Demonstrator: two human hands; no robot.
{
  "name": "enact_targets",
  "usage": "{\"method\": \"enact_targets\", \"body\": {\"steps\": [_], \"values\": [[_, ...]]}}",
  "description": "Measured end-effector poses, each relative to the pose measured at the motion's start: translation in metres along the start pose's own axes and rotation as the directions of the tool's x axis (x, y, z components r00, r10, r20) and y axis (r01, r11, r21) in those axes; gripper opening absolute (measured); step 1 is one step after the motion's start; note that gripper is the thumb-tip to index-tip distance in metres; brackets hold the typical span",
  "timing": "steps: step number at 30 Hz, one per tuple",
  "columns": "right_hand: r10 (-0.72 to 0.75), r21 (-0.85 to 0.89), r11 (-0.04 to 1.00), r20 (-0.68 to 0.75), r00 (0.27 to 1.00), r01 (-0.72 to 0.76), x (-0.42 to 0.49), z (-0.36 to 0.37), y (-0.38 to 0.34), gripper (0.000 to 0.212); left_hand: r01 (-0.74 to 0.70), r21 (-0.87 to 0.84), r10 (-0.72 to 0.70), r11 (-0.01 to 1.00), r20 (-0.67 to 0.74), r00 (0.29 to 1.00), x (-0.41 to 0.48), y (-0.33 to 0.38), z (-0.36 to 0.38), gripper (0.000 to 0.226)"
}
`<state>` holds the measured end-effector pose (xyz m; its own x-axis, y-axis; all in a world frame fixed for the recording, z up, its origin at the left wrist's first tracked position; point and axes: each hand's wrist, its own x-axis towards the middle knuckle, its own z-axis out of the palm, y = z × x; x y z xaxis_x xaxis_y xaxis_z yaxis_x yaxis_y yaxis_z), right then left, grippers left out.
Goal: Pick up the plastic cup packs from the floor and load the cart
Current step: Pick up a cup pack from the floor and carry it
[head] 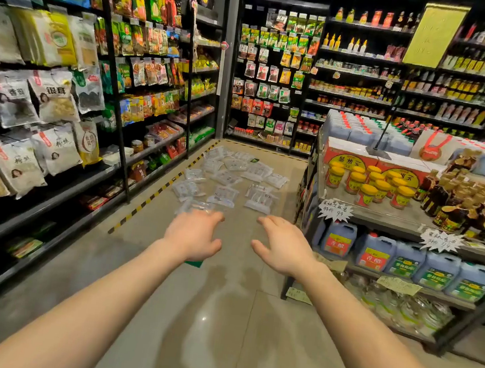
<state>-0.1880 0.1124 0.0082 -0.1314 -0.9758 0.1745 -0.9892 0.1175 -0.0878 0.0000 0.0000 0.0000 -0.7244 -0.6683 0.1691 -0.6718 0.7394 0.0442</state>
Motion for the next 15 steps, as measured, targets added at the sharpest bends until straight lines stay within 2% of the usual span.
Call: {"method": "enact_targets", "body": {"steps": [7,15], "values": [[-0.004,0.053,0.999,0.066,0.998,0.000,0.045,0.045,0.018,0.060,0.058,-0.008,-0.058,0.998,0.077,0.995,0.032,-0.023,0.048,0.059],[-0.023,0.062,0.998,0.128,0.992,0.015,0.167,0.088,0.035,0.062,0.067,-0.035,-0.063,0.997,0.112,0.992,0.129,-0.105,0.093,0.061]]}}
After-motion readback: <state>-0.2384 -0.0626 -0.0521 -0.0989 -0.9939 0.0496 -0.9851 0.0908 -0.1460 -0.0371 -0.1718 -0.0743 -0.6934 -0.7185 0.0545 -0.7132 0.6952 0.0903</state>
